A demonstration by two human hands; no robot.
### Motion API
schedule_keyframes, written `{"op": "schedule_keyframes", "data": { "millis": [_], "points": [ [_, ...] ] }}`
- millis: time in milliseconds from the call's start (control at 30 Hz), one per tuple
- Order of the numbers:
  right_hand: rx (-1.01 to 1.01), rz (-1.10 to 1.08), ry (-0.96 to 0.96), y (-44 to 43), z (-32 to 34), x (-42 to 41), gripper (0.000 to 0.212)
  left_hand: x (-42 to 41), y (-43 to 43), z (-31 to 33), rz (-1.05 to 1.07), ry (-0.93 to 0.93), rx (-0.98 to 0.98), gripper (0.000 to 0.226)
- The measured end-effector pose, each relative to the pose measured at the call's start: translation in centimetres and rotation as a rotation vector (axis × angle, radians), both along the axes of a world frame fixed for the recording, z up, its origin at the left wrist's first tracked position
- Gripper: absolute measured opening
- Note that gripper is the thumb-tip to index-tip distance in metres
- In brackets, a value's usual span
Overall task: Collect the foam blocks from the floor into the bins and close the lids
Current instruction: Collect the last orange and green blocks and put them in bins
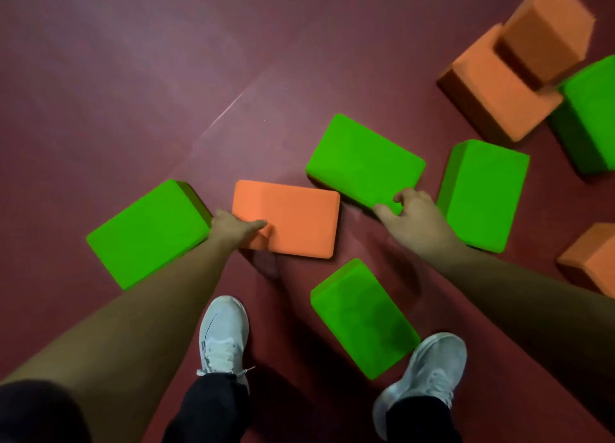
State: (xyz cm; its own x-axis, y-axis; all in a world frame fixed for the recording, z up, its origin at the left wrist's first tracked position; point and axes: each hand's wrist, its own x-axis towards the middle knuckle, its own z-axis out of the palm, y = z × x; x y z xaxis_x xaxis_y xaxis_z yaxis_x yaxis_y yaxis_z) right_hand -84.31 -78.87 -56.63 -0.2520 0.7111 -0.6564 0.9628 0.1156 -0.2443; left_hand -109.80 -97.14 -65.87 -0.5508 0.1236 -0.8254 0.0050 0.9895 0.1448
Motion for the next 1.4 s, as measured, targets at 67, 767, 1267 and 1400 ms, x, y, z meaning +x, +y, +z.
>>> {"op": "schedule_keyframes", "data": {
  "millis": [67, 767, 1267, 1400],
  "points": [
    [-0.003, -0.038, -0.002, -0.5, -2.7, 1.0, 0.058, 0.4, -0.8, -2.6, 0.062, -0.072, 0.042, 0.102],
    [-0.009, -0.950, 0.260, 3.4, -13.0, -0.6, 0.112, 3.9, 1.5, 9.1, -0.046, 0.382, 0.444, 0.078],
    [0.475, -0.397, 0.403, 8.6, 37.5, -7.6, 0.095, -6.8, 12.1, 47.3, -0.100, 0.503, 0.582, 0.083],
    [0.590, -0.373, 0.472, 7.2, 55.3, -9.4, 0.095, -9.2, 12.7, 64.0, -0.141, 0.564, 0.676, 0.085]
  ]
}}
